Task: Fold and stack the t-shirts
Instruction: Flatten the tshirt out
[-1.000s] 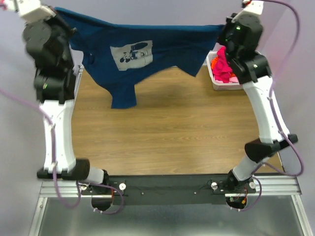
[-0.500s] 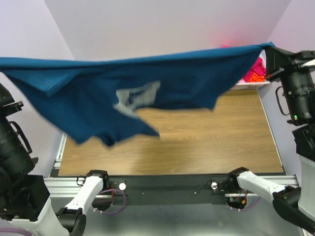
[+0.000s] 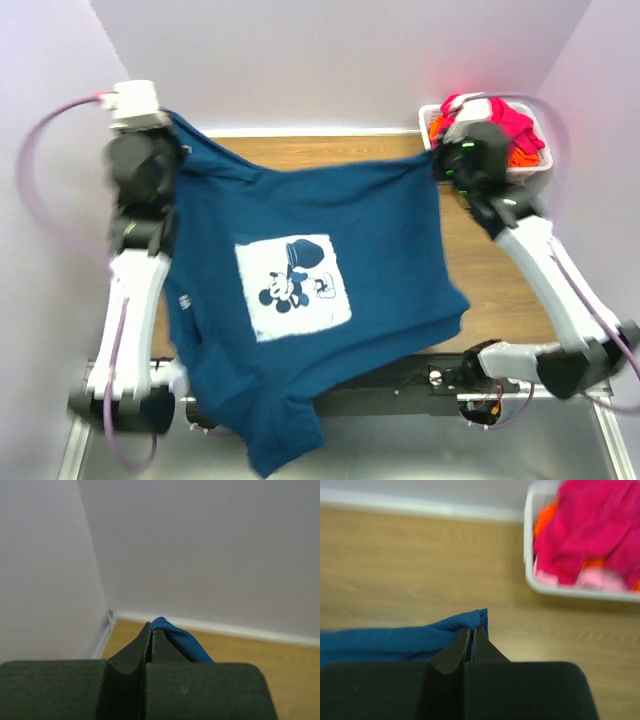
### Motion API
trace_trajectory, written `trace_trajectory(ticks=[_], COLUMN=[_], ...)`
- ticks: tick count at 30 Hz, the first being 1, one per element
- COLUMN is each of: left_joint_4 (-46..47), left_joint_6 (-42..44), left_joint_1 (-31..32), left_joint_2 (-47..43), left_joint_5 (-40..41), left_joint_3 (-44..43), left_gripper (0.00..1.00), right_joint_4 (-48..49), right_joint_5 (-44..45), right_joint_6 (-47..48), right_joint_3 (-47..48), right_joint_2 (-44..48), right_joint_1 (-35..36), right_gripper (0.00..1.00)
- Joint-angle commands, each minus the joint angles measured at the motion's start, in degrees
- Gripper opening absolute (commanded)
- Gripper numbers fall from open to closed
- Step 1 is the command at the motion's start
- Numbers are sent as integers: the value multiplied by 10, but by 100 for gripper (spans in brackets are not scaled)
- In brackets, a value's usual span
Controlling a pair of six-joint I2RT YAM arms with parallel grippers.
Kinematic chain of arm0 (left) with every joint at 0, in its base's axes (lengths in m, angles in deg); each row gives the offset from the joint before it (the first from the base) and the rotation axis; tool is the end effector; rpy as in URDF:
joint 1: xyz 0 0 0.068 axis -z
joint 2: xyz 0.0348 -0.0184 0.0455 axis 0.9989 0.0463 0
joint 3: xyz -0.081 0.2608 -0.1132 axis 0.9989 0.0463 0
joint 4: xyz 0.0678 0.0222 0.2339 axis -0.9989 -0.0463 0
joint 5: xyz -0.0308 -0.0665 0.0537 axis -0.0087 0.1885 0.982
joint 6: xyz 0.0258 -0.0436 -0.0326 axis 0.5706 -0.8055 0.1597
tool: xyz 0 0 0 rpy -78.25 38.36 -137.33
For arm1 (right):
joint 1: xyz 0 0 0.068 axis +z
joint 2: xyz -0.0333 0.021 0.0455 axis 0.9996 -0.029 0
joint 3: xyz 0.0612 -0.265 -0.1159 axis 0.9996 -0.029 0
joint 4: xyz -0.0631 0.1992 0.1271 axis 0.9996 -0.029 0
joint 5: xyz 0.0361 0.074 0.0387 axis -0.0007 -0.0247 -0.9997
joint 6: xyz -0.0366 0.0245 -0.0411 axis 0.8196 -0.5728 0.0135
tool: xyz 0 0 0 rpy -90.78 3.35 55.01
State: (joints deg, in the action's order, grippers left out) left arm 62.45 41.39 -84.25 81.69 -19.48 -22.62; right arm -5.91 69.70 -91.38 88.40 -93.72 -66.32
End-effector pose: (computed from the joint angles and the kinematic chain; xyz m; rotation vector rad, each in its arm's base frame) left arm 0.1748 0.0003 0.5241 -0.1966 1.3137 0.0443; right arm 0.2303 0.0823 0.4662 -0.1256 1.7827 0.1176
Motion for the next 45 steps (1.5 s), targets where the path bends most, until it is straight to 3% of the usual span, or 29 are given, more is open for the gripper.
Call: trace_trajectory(ticks=[1, 4, 7, 11, 18, 21, 30, 45], left_joint_4=[62, 75, 72, 66, 51, 30, 33, -83], left_joint_6=[-4, -22, -35, -44, -34, -42, -58, -106], left_joint_1=[-4, -4, -3, -3, -3, -3, -3, -4], left_joint_2=[127, 268, 430, 515, 581, 594, 555, 445], left_joint_5=[-62, -59, -69, -73, -64, -76, -68, -63], left_joint_3=[99, 93, 50, -2, -77, -112, -66, -38], left_gripper=[0, 0, 0, 0, 0, 0, 0, 0], right_joint_4=[73, 173, 198, 199, 203, 205, 204, 183], right_joint_5=[56, 77, 83, 101, 77, 79, 32, 6], right_joint_6=[7, 12, 18, 31, 30, 30, 31, 24], right_joint_3=[-125, -168, -139, -89, -44, -7, 62, 15], right_joint_2=[-89, -184, -307, -414, -473, -493, -541, -469], right_joint_1=[-4, -6, -11, -18, -55, -72, -103, -109], right_gripper=[1, 1, 1, 1, 1, 1, 1, 1])
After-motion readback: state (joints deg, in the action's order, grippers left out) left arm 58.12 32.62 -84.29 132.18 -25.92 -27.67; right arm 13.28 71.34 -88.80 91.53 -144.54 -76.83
